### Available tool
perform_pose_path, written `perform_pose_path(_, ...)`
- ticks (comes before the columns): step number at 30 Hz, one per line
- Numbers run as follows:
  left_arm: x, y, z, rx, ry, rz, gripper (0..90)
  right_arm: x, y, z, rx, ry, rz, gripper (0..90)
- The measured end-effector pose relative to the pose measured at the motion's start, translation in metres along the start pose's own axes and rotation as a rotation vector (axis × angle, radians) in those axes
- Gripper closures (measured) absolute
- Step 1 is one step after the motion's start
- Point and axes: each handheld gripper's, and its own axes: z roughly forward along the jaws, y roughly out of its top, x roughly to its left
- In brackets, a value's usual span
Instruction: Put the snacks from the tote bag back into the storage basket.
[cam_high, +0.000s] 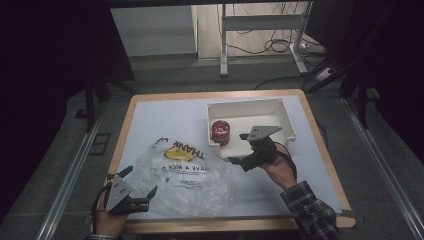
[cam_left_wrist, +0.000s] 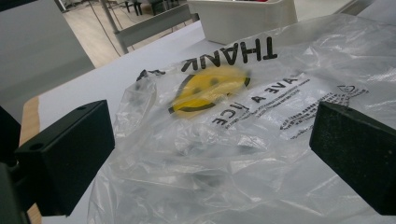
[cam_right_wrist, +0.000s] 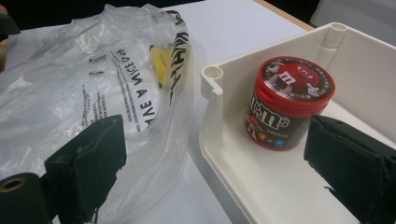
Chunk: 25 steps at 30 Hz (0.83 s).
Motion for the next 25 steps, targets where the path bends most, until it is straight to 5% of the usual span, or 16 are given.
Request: perform_pose_path(25,0.0,0.0,0.0,0.001,0.002,0.005,0.0,0.007,-0.024,-0.026,-0.01,-0.047,0.018,6.1)
